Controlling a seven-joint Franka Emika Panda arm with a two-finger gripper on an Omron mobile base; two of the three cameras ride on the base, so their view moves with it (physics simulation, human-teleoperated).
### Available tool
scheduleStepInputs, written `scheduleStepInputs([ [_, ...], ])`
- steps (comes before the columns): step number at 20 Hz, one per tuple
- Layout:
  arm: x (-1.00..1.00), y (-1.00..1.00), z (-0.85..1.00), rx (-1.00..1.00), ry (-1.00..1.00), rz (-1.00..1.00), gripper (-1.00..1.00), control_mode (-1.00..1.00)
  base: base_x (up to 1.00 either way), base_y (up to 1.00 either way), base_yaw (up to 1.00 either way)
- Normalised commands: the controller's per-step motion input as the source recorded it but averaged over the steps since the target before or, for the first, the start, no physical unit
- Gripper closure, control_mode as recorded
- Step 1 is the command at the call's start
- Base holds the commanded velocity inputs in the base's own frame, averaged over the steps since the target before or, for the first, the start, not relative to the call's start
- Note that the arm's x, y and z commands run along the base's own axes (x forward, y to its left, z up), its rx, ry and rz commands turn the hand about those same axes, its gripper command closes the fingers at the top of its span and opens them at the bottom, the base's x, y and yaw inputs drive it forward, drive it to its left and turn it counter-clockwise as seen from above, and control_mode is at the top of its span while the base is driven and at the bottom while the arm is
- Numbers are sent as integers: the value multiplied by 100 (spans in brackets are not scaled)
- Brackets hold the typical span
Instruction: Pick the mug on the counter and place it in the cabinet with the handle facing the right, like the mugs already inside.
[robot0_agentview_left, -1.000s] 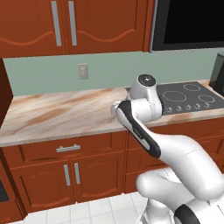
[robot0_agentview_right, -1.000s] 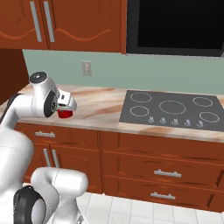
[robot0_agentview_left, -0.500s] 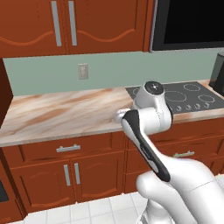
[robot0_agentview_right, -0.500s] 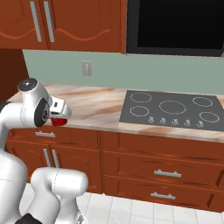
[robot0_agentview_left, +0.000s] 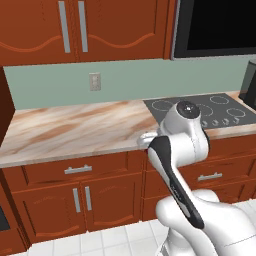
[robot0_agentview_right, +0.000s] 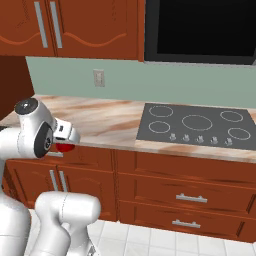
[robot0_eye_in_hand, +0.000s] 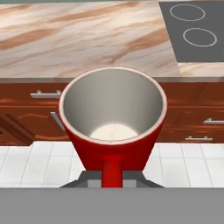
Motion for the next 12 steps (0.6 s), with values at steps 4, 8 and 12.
scheduleStepInputs([
  [4,-29,-18,0,0,0,0,100,-100,0,0,0],
  [8,-26,-17,0,0,0,0,100,-100,0,0,0],
  [12,-10,-9,0,0,0,0,100,100,-2,-2,0],
])
